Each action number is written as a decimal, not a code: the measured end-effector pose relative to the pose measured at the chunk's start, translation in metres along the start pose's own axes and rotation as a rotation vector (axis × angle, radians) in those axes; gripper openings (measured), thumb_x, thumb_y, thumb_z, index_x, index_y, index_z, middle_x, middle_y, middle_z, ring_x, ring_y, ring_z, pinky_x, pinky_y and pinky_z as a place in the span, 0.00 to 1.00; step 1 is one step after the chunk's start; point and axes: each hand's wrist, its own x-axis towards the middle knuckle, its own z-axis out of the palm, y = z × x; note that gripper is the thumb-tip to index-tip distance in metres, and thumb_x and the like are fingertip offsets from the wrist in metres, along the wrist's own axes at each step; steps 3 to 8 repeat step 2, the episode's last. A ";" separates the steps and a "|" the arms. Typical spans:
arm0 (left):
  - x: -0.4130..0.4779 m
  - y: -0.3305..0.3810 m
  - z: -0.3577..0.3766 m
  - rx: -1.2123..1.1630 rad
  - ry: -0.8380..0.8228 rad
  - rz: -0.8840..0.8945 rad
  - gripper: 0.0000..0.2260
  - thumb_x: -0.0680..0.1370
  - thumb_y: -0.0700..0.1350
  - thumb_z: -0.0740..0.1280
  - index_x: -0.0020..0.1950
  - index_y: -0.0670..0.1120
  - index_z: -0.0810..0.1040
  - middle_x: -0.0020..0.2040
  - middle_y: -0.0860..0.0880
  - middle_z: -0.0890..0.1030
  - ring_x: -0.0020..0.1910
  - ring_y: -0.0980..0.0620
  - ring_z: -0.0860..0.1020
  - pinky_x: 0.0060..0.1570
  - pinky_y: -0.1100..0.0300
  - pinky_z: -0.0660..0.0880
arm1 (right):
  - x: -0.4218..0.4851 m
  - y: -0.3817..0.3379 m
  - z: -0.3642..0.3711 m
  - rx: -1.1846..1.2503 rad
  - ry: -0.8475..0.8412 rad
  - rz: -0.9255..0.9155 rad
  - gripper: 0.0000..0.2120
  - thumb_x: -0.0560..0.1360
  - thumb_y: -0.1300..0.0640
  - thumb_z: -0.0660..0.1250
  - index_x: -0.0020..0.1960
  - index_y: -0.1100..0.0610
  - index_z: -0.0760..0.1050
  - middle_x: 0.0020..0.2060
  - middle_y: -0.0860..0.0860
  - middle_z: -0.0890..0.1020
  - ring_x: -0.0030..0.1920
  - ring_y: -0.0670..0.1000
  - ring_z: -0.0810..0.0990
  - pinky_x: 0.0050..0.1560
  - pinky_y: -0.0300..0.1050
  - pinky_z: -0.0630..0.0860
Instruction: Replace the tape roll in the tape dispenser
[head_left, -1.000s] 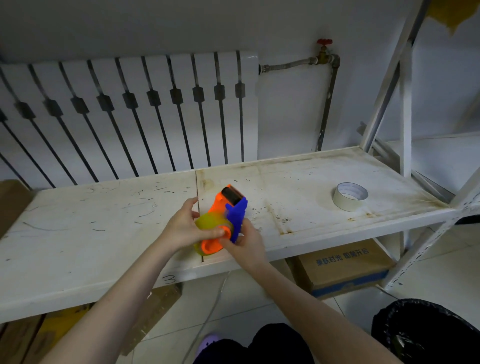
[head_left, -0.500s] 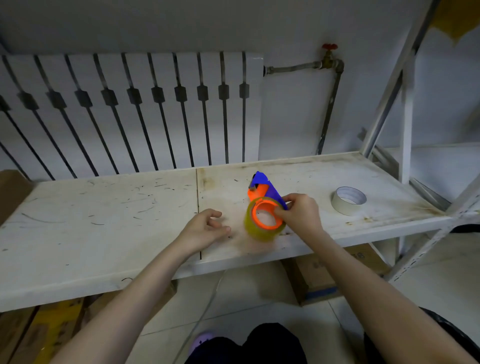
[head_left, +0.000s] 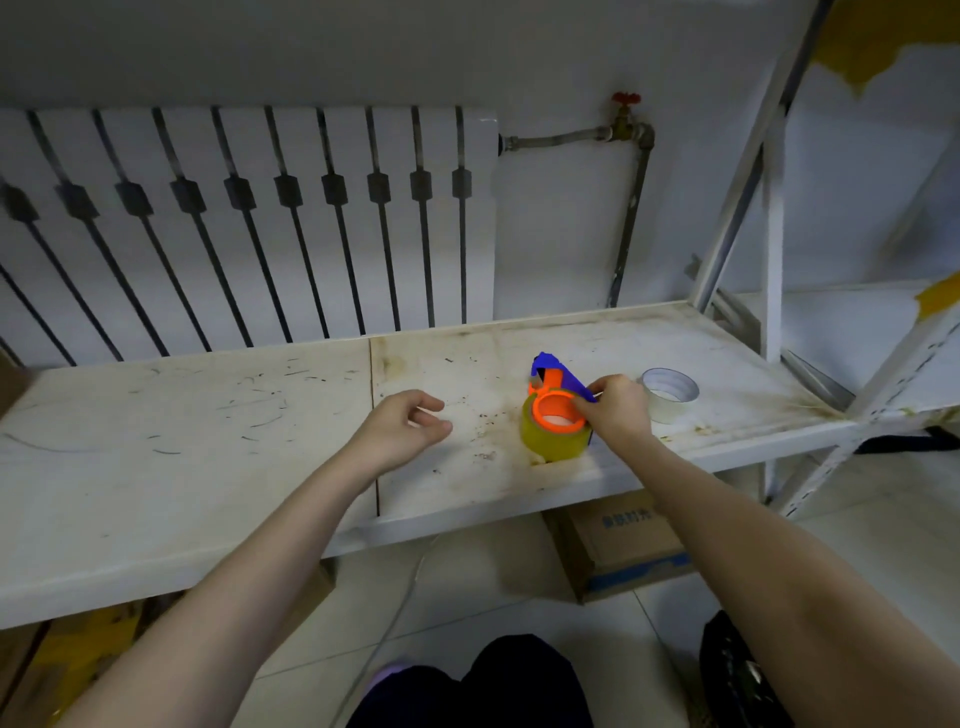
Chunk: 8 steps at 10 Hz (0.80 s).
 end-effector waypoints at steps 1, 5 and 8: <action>-0.004 0.012 -0.004 -0.009 -0.011 0.024 0.14 0.75 0.47 0.68 0.60 0.47 0.76 0.49 0.51 0.78 0.52 0.50 0.79 0.45 0.61 0.71 | -0.006 0.002 0.000 -0.025 -0.027 -0.006 0.18 0.76 0.49 0.65 0.58 0.61 0.78 0.44 0.57 0.84 0.40 0.53 0.79 0.39 0.44 0.76; -0.007 0.024 -0.010 -0.033 0.030 0.049 0.14 0.75 0.46 0.69 0.59 0.48 0.76 0.50 0.51 0.78 0.51 0.50 0.78 0.45 0.61 0.71 | -0.013 -0.001 -0.001 -0.035 0.013 -0.047 0.19 0.77 0.50 0.64 0.63 0.61 0.74 0.51 0.59 0.82 0.48 0.56 0.81 0.48 0.49 0.78; -0.007 0.024 -0.010 -0.033 0.030 0.049 0.14 0.75 0.46 0.69 0.59 0.48 0.76 0.50 0.51 0.78 0.51 0.50 0.78 0.45 0.61 0.71 | -0.013 -0.001 -0.001 -0.035 0.013 -0.047 0.19 0.77 0.50 0.64 0.63 0.61 0.74 0.51 0.59 0.82 0.48 0.56 0.81 0.48 0.49 0.78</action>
